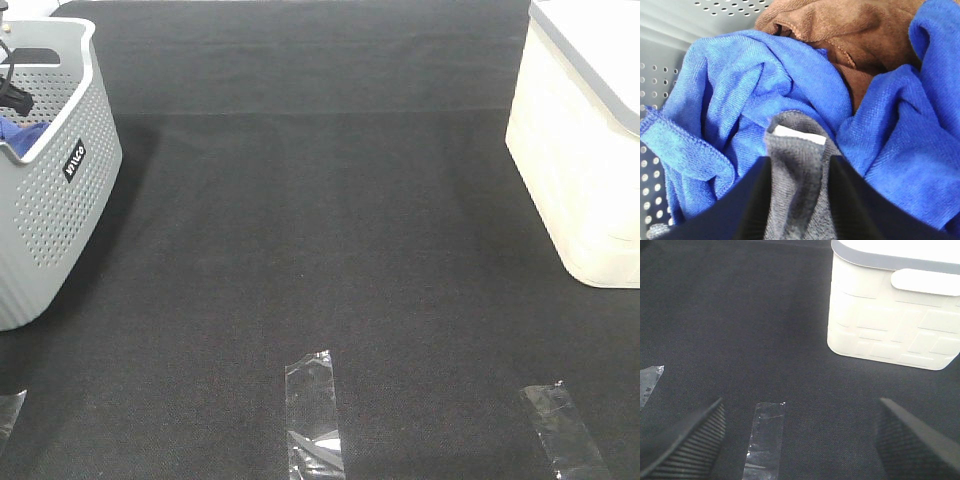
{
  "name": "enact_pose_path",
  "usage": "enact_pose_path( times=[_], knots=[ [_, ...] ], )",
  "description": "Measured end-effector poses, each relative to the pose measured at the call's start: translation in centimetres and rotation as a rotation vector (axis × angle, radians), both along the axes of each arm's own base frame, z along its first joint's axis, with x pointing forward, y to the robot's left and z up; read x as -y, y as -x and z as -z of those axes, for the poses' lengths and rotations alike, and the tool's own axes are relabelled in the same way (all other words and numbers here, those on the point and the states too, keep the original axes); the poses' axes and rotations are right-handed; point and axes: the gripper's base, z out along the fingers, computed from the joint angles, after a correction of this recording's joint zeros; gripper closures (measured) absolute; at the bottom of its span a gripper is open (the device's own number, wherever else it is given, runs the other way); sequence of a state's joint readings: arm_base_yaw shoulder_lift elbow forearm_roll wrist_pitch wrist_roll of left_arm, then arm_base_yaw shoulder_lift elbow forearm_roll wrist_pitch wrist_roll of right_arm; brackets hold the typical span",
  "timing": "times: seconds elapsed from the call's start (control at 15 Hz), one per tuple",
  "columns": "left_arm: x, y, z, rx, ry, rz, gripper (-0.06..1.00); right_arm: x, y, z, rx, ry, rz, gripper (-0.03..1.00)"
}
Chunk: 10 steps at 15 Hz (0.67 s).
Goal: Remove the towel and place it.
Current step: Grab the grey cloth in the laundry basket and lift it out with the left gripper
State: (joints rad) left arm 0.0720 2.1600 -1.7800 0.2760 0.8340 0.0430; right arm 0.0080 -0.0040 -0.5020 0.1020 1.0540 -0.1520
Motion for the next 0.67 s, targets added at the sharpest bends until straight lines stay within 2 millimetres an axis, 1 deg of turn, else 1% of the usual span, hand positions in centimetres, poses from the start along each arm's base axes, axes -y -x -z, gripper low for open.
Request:
enact_pose_path(
  times=[0.07,0.13,0.2,0.27,0.53,0.67],
  knots=[
    [-0.08,0.03,-0.01,-0.005,-0.011,0.002,0.67,0.00,0.00,0.00,0.000,0.000,0.000,0.20],
    [-0.08,0.03,-0.01,-0.005,-0.011,0.002,0.67,0.00,0.00,0.00,0.000,0.000,0.000,0.20],
    [-0.23,0.25,0.05,-0.032,-0.029,0.000,0.84,0.00,0.00,0.00,0.000,0.000,0.000,0.20],
    [-0.33,0.37,0.07,-0.046,-0.041,0.000,0.93,0.00,0.00,0.00,0.000,0.000,0.000,0.20],
    [-0.57,0.43,-0.02,-0.055,-0.071,0.000,0.94,0.00,0.00,0.00,0.000,0.000,0.000,0.20],
    [-0.65,0.49,-0.88,-0.045,-0.079,-0.008,0.94,0.00,0.00,0.00,0.000,0.000,0.000,0.20]
  ],
)
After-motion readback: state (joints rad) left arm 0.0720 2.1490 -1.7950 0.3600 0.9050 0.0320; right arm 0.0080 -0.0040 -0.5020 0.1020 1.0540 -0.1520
